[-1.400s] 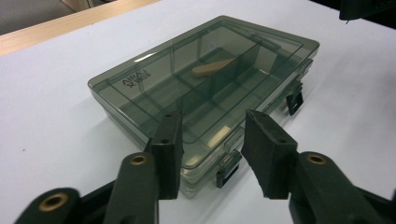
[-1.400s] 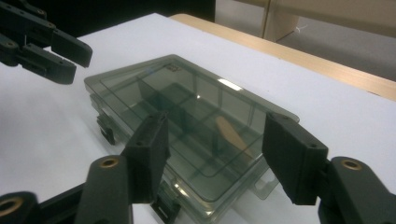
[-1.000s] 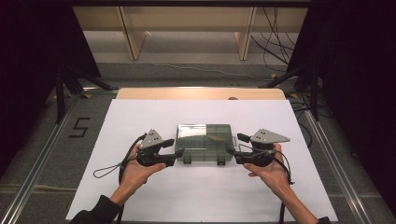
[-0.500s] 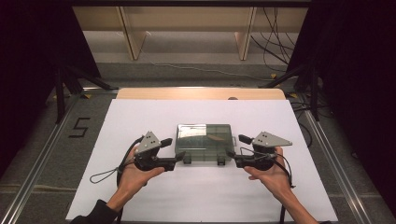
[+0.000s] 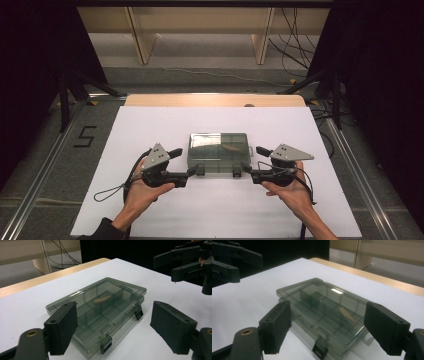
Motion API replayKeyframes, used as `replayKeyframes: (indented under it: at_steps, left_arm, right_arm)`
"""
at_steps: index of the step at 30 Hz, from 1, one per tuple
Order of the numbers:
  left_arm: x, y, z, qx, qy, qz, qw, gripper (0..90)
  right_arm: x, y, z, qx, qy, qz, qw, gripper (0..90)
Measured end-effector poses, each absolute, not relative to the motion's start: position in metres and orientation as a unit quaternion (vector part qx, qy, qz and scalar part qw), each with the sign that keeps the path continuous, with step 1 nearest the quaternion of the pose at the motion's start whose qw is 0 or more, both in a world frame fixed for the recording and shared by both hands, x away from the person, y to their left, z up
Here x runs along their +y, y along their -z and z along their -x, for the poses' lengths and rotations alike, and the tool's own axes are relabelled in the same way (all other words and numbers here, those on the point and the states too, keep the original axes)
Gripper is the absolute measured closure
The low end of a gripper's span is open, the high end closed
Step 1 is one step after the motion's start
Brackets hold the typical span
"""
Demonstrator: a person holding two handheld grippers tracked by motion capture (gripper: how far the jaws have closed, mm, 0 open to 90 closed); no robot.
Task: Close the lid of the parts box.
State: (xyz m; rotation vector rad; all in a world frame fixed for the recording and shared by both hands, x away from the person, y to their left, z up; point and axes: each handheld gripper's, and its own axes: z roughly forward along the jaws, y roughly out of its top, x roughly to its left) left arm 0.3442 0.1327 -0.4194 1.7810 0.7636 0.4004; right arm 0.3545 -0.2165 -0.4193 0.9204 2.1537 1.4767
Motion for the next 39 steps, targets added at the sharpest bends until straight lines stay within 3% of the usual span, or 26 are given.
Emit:
replayKeyframes:
  at_steps: [39]
  left_arm:
    - [0.149,0.424,-0.318,0.317,-0.175,-0.742,0.564,16.7]
  right_arm:
    - [-0.22,0.421,-0.324,0.748,-0.542,-0.333,0.187,17.1]
